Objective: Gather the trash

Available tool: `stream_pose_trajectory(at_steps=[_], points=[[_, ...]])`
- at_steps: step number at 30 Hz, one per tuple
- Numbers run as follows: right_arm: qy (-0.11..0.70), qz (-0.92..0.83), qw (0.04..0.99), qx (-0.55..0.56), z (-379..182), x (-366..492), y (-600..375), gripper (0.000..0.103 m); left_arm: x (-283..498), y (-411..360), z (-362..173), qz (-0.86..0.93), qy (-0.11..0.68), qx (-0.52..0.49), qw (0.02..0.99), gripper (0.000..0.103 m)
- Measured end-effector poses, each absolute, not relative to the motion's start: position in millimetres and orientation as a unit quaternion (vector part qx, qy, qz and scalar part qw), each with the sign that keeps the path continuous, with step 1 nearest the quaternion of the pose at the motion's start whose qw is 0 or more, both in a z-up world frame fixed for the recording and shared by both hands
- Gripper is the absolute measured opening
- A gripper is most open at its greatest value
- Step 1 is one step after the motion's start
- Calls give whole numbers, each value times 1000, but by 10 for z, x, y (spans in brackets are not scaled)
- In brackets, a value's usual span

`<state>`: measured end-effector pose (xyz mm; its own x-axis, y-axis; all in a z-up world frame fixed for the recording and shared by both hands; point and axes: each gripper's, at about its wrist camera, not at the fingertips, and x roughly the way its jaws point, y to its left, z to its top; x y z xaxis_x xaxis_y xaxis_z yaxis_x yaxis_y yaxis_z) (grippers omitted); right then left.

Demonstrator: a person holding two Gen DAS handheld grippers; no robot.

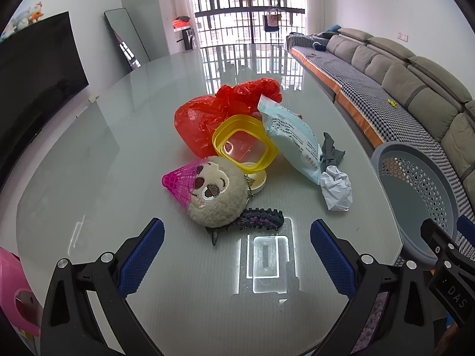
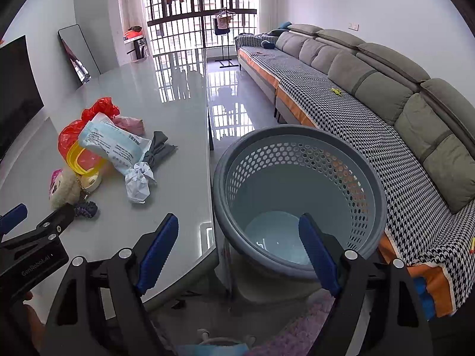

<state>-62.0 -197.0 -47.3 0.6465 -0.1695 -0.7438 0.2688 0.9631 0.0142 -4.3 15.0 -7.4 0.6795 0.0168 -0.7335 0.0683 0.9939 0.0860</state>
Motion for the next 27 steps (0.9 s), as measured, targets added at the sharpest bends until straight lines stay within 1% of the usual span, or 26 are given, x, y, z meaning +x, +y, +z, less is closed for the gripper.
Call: stream_pose_trajectory(at_steps=[11, 27], points=[[409, -61, 908, 59, -517, -477, -1875, 80, 4, 489, -137, 17, 400, 33, 916, 97], [419, 10, 907, 33, -652, 115, -1454, 79, 135, 803, -234, 36, 408, 18, 912, 97]])
